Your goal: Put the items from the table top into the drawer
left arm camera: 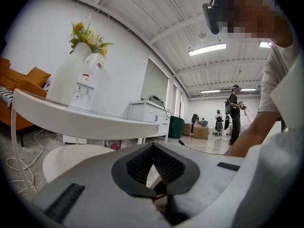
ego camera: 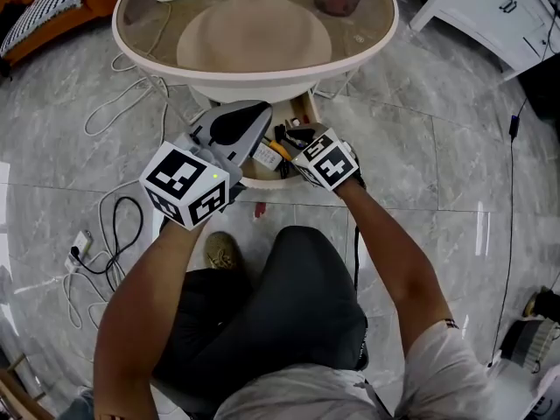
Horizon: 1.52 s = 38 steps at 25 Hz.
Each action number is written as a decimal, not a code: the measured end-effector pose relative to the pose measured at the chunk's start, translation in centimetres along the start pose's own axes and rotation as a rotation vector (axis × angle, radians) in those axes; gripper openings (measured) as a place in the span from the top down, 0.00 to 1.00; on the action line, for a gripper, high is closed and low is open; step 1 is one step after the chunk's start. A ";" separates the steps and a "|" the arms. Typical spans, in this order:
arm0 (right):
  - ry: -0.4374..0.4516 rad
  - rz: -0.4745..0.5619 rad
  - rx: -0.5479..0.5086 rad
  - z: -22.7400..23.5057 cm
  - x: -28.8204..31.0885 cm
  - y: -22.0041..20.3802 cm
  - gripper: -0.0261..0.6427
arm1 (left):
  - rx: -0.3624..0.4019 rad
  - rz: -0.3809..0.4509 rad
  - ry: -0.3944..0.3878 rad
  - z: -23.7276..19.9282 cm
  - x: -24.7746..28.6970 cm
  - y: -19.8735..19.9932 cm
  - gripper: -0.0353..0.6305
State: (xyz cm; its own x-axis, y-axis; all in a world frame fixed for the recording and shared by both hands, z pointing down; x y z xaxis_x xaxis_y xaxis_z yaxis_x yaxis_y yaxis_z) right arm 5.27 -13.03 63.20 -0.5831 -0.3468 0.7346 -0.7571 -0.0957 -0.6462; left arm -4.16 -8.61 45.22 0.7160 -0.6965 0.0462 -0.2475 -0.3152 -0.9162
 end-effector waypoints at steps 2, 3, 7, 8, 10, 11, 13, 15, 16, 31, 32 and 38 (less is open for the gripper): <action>-0.022 0.056 0.015 0.1 -1.3 0.7 0.90 | -0.001 0.000 -0.005 0.3 0.1 0.0 0.95; -0.031 0.083 0.023 0.1 -2.0 1.1 0.93 | -0.002 0.002 -0.006 0.4 0.1 0.0 0.95; -0.042 0.175 0.032 -0.2 -5.0 2.9 0.96 | -0.001 0.019 -0.012 1.0 0.2 0.6 0.95; -0.041 0.194 0.029 -0.4 -5.8 3.4 0.96 | -0.003 0.026 -0.015 1.2 0.2 0.8 0.95; -0.039 0.228 0.019 -0.7 -7.4 4.5 0.96 | -0.003 0.038 -0.023 1.8 0.3 1.2 0.95; -0.039 0.244 0.012 -0.9 -8.1 5.1 0.96 | 0.001 0.042 -0.028 2.1 0.3 1.4 0.95; -0.041 0.274 -0.002 -1.0 -9.6 6.2 0.96 | 0.014 0.048 -0.038 2.7 0.3 1.8 0.95; -0.044 0.302 -0.014 -1.2 -10.9 7.1 0.96 | 0.022 0.059 -0.042 3.2 0.0 2.3 0.95; -0.044 0.316 -0.018 -1.3 -11.6 7.6 0.96 | 0.025 0.065 -0.042 3.4 -0.2 2.5 0.95; -0.071 0.552 -0.044 -0.3 -19.7 16.4 0.96 | 0.030 0.111 -0.020 5.1 -2.6 7.4 0.95; -0.078 0.566 -0.039 -0.1 -20.0 16.8 0.96 | 0.038 0.113 -0.016 4.9 -2.7 7.7 0.95; -0.137 0.657 -0.010 1.1 -21.5 19.2 0.96 | 0.067 0.140 0.019 4.6 -3.3 10.2 0.95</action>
State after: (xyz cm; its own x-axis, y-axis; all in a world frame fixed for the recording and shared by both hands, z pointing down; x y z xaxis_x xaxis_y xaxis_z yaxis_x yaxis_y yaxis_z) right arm 3.62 -8.42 34.74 -0.8818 -0.4451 0.1560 -0.2605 0.1839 -0.9478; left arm -6.04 -6.52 33.92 0.6648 -0.7430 -0.0769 -0.2996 -0.1710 -0.9386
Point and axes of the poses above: the fingertips, and each gripper's own axes: x forward along the fingers, z to its right, y out of its top, the point moved 5 cm from there along -x, backward along the fingers, and after that the axes turned 13 degrees about -x, right-handed, at the moved point
